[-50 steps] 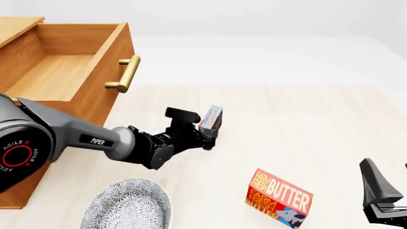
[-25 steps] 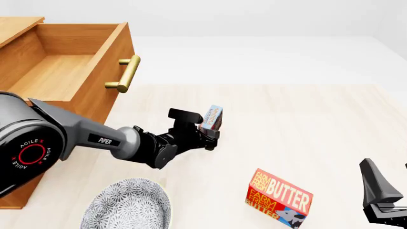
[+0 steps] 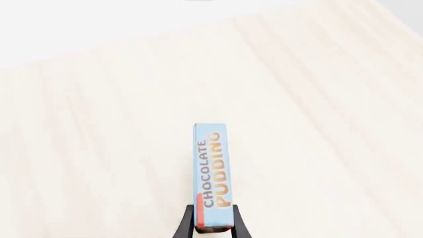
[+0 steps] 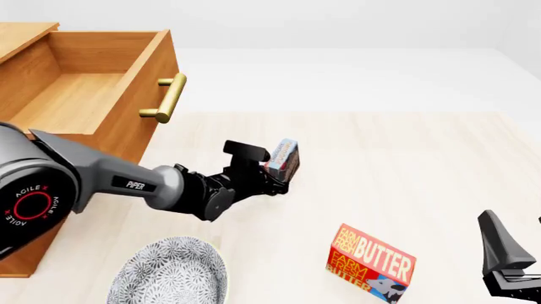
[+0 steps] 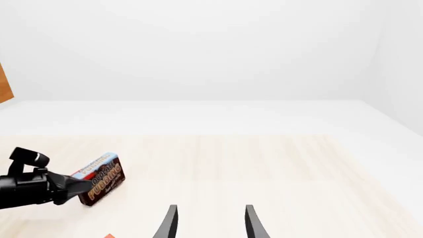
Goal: Put the chocolate pudding in the top drawer of the cabinet and close it.
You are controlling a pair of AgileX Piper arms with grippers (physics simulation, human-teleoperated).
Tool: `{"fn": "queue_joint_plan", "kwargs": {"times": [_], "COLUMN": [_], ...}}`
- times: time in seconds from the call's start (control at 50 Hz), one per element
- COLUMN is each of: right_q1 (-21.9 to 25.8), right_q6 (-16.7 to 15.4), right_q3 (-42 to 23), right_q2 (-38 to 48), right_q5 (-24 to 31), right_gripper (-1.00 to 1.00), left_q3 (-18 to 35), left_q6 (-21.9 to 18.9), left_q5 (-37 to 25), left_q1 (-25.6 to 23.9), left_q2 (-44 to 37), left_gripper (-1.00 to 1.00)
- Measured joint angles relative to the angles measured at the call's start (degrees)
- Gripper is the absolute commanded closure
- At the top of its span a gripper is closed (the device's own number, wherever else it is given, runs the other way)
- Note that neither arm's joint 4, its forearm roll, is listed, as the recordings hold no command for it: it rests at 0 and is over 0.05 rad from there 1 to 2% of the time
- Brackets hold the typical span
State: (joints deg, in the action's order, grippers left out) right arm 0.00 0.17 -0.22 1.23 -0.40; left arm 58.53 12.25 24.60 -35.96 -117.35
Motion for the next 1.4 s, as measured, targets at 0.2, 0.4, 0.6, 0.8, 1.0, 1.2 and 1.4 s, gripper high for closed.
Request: {"fn": "queue_joint_plan", "kwargs": {"times": [0.2, 0.4, 0.6, 0.8, 1.0, 1.2, 1.4], "right_q1": [0.0, 0.0, 0.0, 0.0, 0.0, 0.0, 0.0], "right_q6": [0.0, 0.0, 0.0, 0.0, 0.0, 0.0, 0.0], "right_q3": [0.0, 0.0, 0.0, 0.0, 0.0, 0.0, 0.0], "right_q2": [0.0, 0.0, 0.0, 0.0, 0.0, 0.0, 0.0], "right_q5": [0.0, 0.0, 0.0, 0.0, 0.0, 0.0, 0.0], "right_gripper": [-1.0, -1.0, -1.0, -1.0, -1.0, -1.0, -1.0], "left_q3": [-1.3, -3.1, -4.9, -6.7, -8.1, -9.5, -10.4], "left_q6": [-1.4, -3.1, -4.6, -5.9, -7.2, -8.7, -10.2], "left_q5": [-0.5, -0.9, -1.3, -1.9, -2.8, -4.1, -6.2], "left_q1": [0.2, 0.5, 0.4, 0.0, -0.3, -0.5, -0.8], "left_q2": [2.7, 6.7, 10.5, 14.4, 18.8, 23.8, 29.1], "left_gripper": [1.0, 1.0, 1.0, 1.0, 1.0, 1.0, 1.0]}}
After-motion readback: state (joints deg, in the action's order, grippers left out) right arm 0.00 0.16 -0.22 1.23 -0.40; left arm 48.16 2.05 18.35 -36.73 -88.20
